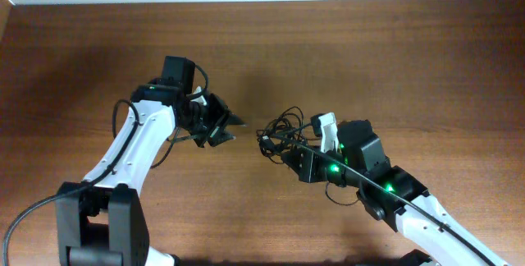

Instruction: Untangle cables

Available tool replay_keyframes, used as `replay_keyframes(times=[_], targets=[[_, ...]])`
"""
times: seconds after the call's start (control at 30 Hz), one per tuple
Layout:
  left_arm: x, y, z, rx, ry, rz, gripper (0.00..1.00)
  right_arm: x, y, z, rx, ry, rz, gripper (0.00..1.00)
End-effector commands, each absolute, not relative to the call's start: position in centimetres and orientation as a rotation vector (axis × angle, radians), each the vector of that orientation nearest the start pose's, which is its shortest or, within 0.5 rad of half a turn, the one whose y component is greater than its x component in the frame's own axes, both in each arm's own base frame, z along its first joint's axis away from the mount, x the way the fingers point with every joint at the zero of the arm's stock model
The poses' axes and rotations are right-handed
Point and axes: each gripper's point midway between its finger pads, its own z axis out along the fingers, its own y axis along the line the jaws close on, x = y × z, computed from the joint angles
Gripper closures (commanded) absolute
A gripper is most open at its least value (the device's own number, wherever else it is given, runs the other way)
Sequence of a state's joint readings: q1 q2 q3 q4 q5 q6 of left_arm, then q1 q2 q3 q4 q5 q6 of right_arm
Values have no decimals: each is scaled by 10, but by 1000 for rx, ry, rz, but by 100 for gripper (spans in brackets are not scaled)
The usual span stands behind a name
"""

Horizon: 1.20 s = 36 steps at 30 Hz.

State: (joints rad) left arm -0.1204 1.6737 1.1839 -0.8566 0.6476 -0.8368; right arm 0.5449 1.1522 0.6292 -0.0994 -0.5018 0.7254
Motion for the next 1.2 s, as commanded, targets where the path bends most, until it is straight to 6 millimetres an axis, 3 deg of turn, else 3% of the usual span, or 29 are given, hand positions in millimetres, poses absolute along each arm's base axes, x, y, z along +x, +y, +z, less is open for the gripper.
replay_keyframes(times=[0.0, 0.1, 0.13, 0.23, 0.27, 0.37, 0.4, 0.47, 0.5, 0.53, 0.6, 0.73, 0.77, 0.8, 0.83, 0.93, 1.0, 1.03, 1.13, 1.17], targets=[[315, -157, 122, -570, 2924, -1211, 56, 254, 249, 163, -131, 2332, 1208, 96], [310, -161, 122, -562, 2945, -1209, 70, 253, 261, 184, -211, 2238, 1305, 96], [309, -166, 122, -535, 2948, -1211, 57, 251, 264, 190, -236, 2218, 1334, 96], [311, -168, 123, -519, 2939, -1215, 51, 244, 268, 192, -317, 2202, 1359, 96], [313, -168, 123, -603, 2937, -1221, 44, 241, 269, 192, -359, 2191, 1364, 96], [316, -169, 124, -760, 2927, -1232, 44, 239, 270, 193, -383, 2184, 1373, 96], [317, -169, 125, -812, 2920, -1241, 46, 235, 272, 194, -424, 2172, 1380, 96], [316, -172, 128, -874, 2917, -1280, 67, 235, 272, 194, -425, 2171, 1380, 96], [315, -174, 130, -870, 2916, -1305, 72, 236, 272, 194, -424, 2171, 1380, 96], [314, -175, 130, -867, 2919, -1305, 75, 236, 272, 194, -425, 2170, 1380, 96], [311, -181, 130, -844, 2934, -1306, 69, 238, 273, 199, -433, 2142, 1384, 96], [309, -184, 129, -844, 2943, -1305, 79, 236, 275, 204, -456, 2117, 1407, 96], [311, -184, 130, -836, 2935, -1304, 99, 235, 275, 204, -456, 2118, 1408, 96], [314, -181, 126, -838, 2931, -1259, 100, 235, 275, 203, -455, 2124, 1407, 96], [318, -175, 121, -844, 2924, -1190, 100, 234, 274, 199, -447, 2147, 1404, 96], [328, -172, 120, -821, 2885, -1159, 100, 235, 235, 130, -143, 2498, 1102, 96], [339, -174, 125, -756, 2837, -1178, 100, 225, 217, 107, -37, 2628, 987, 90], [349, -176, 129, -630, 2792, -1184, 100, 223, 216, 105, -34, 2642, 981, 87], [356, -178, 132, -382, 2747, -1159, 100, 225, 219, 109, -33, 2628, 1006, 67], [356, -178, 132, -374, 2747, -1158, 100, 226, 225, 115, 60, 2623, 1085, 63]])
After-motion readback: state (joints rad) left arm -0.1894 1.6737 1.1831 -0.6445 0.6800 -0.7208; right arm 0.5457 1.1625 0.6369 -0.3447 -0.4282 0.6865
